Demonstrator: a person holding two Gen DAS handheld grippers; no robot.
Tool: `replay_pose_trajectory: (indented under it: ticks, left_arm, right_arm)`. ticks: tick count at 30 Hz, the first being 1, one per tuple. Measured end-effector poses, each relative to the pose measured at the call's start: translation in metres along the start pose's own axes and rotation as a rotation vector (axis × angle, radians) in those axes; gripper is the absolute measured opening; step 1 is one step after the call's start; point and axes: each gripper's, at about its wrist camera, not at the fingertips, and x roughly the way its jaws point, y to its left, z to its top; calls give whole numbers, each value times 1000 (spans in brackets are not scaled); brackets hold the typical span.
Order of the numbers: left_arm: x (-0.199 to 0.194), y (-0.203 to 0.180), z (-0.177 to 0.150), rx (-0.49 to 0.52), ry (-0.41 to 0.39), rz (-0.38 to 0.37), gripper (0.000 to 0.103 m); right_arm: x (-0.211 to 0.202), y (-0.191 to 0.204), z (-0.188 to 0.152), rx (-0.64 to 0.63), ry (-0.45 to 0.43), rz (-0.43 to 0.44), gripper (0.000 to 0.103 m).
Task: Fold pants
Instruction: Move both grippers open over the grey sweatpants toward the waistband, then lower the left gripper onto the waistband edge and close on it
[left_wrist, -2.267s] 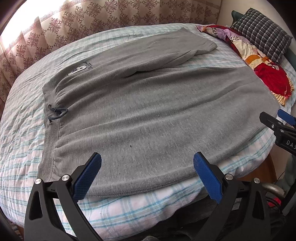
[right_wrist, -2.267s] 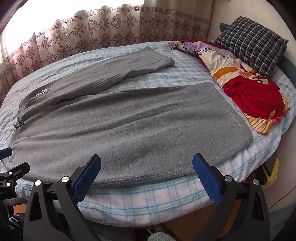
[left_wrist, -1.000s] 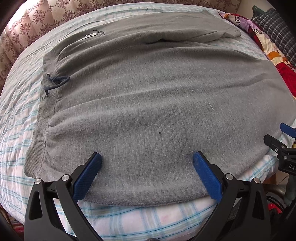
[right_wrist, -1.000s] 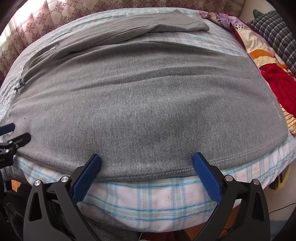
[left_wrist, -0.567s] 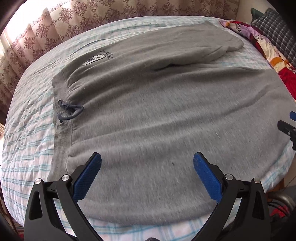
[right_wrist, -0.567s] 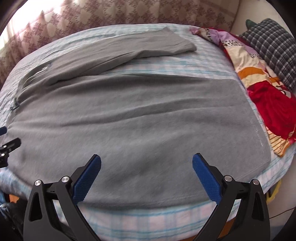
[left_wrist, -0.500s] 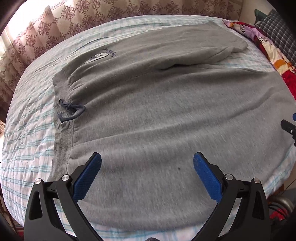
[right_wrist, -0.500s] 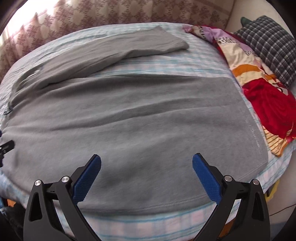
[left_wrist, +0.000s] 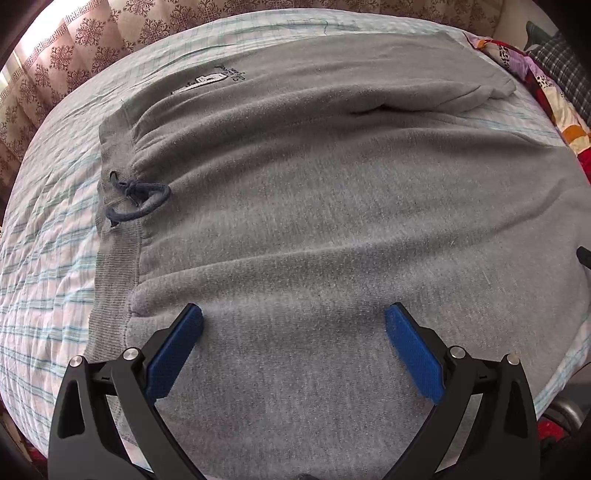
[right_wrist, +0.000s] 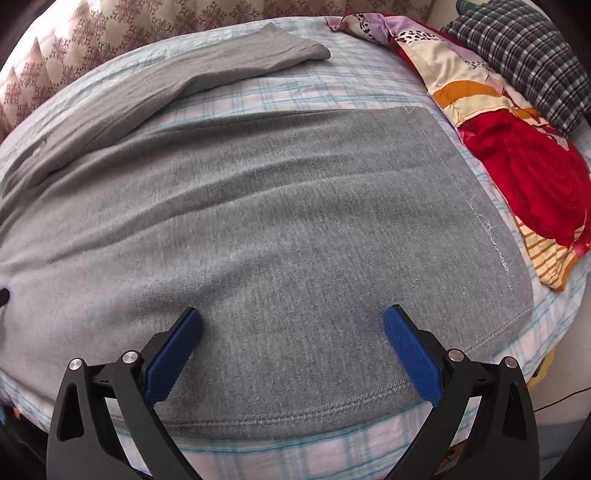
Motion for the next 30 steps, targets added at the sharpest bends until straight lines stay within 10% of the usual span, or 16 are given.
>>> replay_pose_trajectory:
  ticks: [30]
  left_arm:
    - [17,122,132,-159,-114,132,100]
  right_arm:
    - [2,133,93,-127,-94,197,98]
